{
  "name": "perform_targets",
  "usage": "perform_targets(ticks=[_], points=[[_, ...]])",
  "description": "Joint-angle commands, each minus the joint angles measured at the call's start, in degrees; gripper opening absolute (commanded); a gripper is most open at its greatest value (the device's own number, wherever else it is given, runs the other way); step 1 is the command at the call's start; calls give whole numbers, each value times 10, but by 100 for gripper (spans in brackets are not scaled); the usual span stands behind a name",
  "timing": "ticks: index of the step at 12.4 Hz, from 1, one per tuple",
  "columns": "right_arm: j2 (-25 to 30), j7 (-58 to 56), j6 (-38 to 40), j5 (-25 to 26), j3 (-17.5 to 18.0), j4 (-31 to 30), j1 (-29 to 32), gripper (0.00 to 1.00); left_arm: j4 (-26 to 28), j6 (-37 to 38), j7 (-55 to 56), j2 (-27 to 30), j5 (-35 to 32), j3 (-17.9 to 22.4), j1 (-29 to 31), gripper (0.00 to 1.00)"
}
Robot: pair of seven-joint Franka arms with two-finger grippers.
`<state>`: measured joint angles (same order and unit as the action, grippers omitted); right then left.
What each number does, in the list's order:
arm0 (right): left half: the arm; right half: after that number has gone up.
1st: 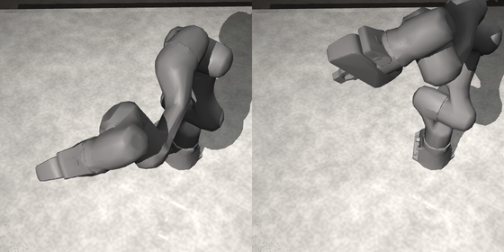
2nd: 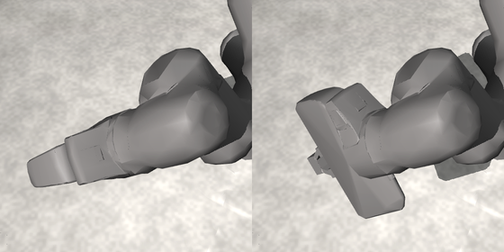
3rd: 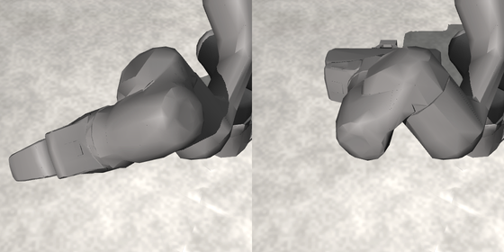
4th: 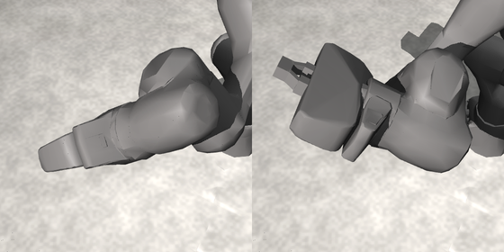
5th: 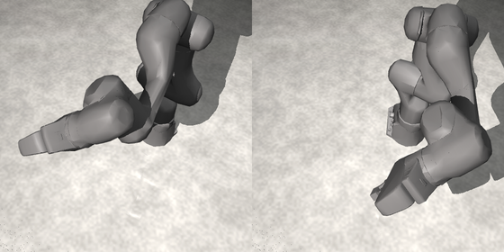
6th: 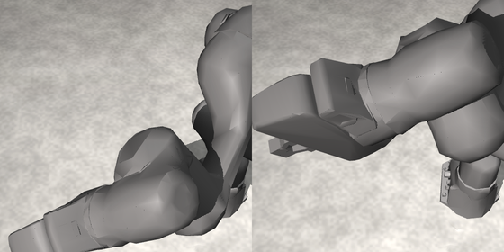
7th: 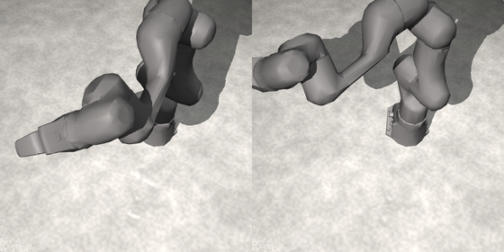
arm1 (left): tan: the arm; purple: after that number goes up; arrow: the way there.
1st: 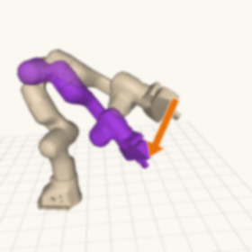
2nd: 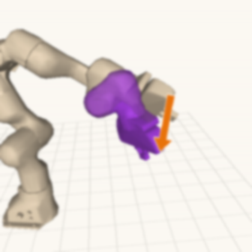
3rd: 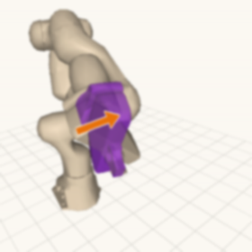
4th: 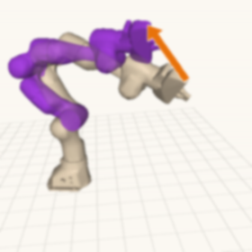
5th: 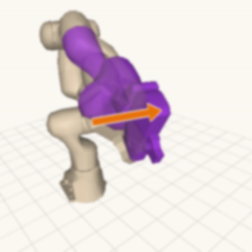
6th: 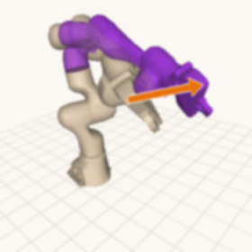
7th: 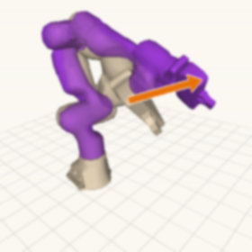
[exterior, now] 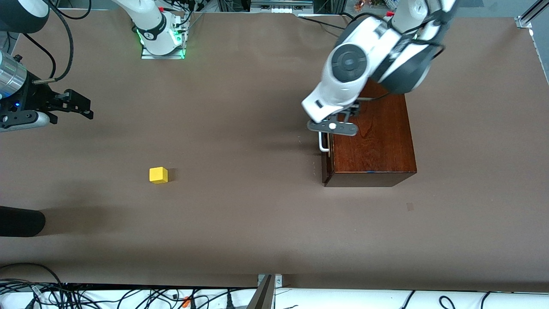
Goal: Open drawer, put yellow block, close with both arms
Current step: 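Grasp the white drawer handle with the left gripper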
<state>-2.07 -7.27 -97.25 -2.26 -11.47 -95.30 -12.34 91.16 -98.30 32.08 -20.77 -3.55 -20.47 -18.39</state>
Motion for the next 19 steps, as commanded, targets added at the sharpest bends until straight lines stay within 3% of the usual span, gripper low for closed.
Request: perform_targets(ticks=[1,4,9,19], points=[[-6,1,8,-1,1,13,3,100,-19,-26,71,-44,-56,3,-44,100],[-5,1,10,0,2,13,2,100,-12,-52,116,-85,-128,3,-85,100],[-4,1,9,0,4,13,1,100,-11,-69,151,-124,-188,6,-98,100],[-4,0,5,1,5,14,0,100,-13,-90,189,-148,-189,7,-104,100]])
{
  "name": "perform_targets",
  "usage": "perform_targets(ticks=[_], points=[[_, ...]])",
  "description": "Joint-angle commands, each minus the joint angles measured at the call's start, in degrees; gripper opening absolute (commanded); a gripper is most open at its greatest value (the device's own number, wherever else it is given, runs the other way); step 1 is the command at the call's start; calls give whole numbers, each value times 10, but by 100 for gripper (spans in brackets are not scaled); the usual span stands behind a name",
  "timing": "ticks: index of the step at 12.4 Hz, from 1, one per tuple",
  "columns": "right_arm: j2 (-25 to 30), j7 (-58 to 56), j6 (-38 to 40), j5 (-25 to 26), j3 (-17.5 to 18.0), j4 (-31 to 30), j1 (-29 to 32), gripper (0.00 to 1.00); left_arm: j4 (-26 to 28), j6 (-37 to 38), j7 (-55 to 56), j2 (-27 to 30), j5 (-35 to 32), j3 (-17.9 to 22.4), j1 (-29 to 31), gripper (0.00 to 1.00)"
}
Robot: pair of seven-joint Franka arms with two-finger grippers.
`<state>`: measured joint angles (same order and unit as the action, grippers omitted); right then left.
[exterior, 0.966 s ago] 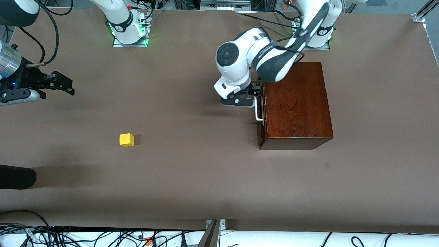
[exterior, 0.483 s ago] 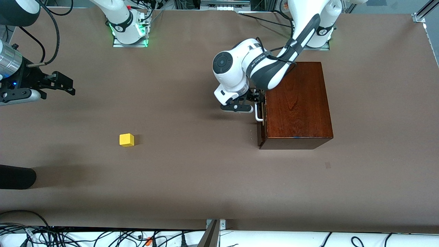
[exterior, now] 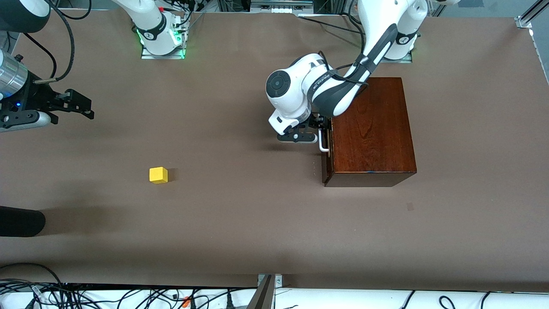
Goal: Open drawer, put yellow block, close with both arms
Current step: 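Grasp the white drawer handle with the left gripper, then pull the drawer open by its handle with the left gripper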
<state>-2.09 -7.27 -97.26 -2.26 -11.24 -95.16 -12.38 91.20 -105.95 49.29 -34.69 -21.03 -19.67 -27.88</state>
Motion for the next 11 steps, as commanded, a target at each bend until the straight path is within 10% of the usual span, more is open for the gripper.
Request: perform_targets(ticks=[1,11], points=[[-4,0,5,1,3,13,1,100,-16,-14,27,-8,-11,-3,-9,100],[-5,0,4,1,1,13,2,100,-23,-90,92,-17,27,-5,-36,100]])
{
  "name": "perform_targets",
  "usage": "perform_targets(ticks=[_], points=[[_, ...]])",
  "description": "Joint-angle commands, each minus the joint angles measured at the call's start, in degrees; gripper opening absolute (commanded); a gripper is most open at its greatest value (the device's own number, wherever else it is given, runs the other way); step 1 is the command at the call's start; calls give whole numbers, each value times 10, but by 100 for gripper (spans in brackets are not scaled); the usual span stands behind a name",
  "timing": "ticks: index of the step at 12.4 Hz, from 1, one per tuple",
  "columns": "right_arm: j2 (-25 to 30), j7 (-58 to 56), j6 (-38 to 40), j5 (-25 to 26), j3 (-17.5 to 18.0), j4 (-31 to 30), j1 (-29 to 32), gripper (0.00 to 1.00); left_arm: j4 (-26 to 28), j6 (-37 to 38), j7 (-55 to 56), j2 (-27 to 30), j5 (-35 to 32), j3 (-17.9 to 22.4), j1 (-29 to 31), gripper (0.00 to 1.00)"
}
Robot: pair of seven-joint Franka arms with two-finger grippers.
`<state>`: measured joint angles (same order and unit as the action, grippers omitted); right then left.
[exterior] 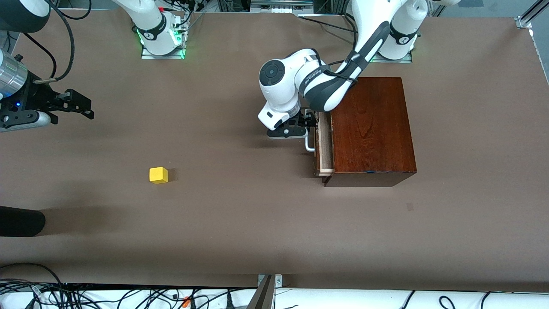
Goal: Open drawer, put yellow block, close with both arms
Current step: 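Pull the drawer open by its handle with the left gripper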
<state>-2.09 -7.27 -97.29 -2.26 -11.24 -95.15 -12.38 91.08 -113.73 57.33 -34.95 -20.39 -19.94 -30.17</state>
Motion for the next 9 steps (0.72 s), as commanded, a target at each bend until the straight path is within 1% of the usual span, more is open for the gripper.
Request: perform_targets(ticks=[1,5,9], points=[[-5,0,4,1,2,13,2,100,-22,-12,13,-14,27,-2,-16,100],[-4,0,4,1,3,13,1,100,-41,-39,13,-19,61,-2,-18,100],[-5,5,6,-1,2,13,1,100,-42,-40,12,-18,60,-2,-17,100]])
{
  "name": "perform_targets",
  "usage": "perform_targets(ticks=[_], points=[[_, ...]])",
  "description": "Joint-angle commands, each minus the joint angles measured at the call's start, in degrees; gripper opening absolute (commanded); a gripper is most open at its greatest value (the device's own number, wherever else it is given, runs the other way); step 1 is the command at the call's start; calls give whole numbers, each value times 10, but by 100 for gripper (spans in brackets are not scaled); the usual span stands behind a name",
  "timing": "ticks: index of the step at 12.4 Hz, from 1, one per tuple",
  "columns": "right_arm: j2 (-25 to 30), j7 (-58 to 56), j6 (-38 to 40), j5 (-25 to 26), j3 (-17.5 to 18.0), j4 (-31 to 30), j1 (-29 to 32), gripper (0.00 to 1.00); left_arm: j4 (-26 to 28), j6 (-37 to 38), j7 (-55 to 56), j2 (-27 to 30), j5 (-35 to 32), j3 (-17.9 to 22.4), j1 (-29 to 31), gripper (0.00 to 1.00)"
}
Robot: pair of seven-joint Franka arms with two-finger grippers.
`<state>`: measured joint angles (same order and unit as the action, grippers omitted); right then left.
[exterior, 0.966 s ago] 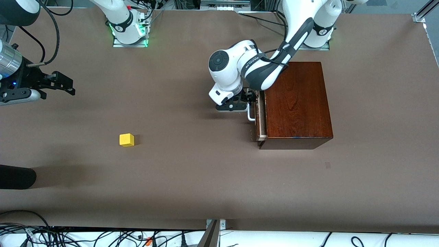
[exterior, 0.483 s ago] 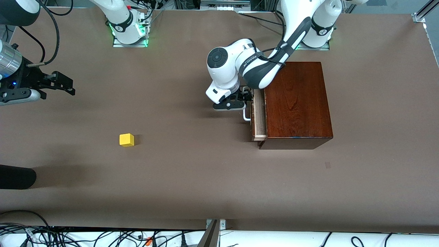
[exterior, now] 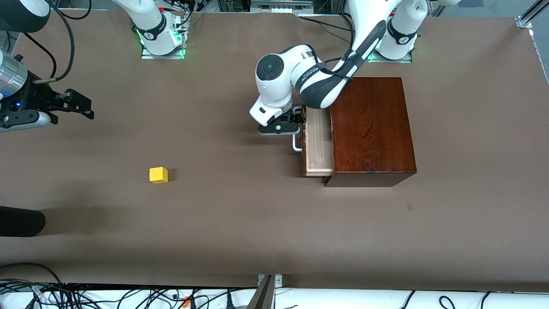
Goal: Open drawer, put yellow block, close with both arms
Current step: 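Pull the drawer open by its handle with the left gripper, then release the handle and raise the left gripper while the right gripper reaches the cube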
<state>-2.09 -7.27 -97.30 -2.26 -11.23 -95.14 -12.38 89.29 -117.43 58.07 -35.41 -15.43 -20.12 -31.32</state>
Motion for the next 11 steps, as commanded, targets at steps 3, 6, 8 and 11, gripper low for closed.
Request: perform_targets(ticks=[3,6,8,11], points=[[-5,7,8,-1,1,12,2,100,-26,-2,4,-10,11,0,-6,100],[-3,5,12,0,2,12,1,100,-51,49,-4,10,8,-2,-6,100],[-3,5,12,0,2,12,1,100,-65,103,-41,38,8,-1,-2,100],[-5,7,4,0,2,13,1,100,-139,226,-116,63,9,3,22,100]])
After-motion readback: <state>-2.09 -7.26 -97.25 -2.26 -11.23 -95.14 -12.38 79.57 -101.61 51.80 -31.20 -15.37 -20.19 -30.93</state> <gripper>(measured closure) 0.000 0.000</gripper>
